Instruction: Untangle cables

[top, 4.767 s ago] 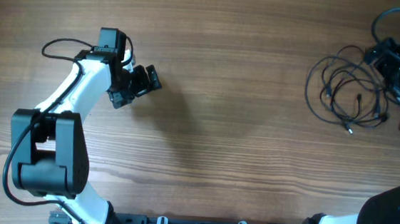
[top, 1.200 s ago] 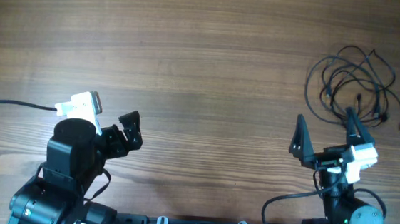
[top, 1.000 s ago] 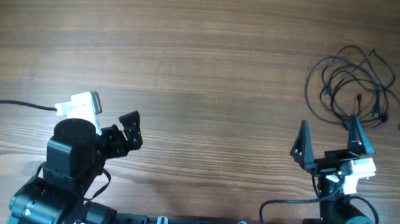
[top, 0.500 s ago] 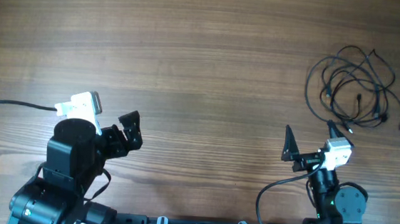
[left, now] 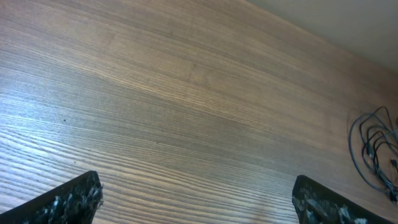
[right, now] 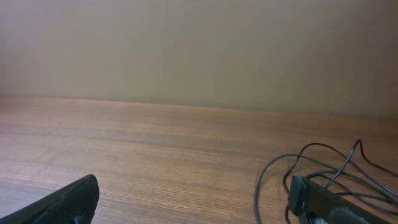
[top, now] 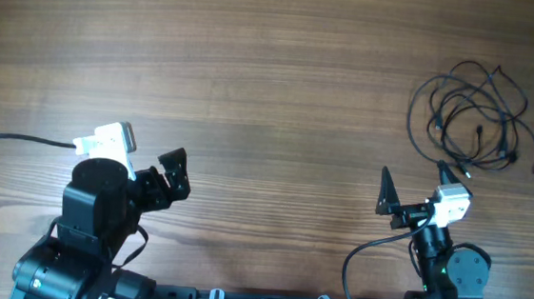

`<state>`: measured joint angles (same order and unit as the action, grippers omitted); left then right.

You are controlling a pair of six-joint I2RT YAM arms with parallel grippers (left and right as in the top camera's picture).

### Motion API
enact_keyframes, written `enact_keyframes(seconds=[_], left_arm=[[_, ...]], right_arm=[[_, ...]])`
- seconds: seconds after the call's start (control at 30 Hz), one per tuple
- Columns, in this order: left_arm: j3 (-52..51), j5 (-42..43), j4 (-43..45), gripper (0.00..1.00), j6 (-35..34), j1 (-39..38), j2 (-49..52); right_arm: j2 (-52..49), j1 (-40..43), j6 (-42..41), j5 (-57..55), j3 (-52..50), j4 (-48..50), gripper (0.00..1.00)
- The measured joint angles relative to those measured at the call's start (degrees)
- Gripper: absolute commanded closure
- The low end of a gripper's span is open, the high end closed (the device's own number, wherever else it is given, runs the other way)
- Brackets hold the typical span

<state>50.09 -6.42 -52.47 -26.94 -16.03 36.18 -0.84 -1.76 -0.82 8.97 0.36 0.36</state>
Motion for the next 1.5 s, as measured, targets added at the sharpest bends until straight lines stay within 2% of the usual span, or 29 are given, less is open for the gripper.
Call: enact_keyframes(seconds=[0.5,0.63,0.8,1.07,1.13,1.23,1.37,1.43,1.5], left_arm=[[0.0,0.0,-0.4,0.00,0.0,0.0,-0.2],[-1.2,0.0,0.0,0.00,0.0,1.6,-3.7],[-13.4,4.2,12.4,0.00,-0.2,9.4,-11.3],[-37.7,8.9,40.4,0.00,-0.4,12.8,-29.8],[-40.9,9.2,43.9,0.00,-0.4,13.0,-32.5],[-45.1,9.3,54.5,0.00,0.6,13.5,-35.1],[-47.5,9.4,66.4,0.00,6.3,13.5,-35.4],[-48.2,9.4,67.0,0.00,9.4,13.5,-35.5],[-48.9,9.3,62.7,0.00,11.3,13.5,-35.5]], right_arm=[[0.0,0.0,0.0,0.0,0.0,0.0,0.01],[0.0,0.0,0.0,0.0,0.0,0.0,0.00],[0.0,0.0,0.0,0.0,0.0,0.0,0.00],[0.0,0.0,0.0,0.0,0.0,0.0,0.00],[0.0,0.0,0.0,0.0,0.0,0.0,0.00],[0.0,0.0,0.0,0.0,0.0,0.0,0.00],[0.0,0.0,0.0,0.0,0.0,0.0,0.00],[0.0,0.0,0.0,0.0,0.0,0.0,0.00],[0.0,0.0,0.0,0.0,0.0,0.0,0.00]])
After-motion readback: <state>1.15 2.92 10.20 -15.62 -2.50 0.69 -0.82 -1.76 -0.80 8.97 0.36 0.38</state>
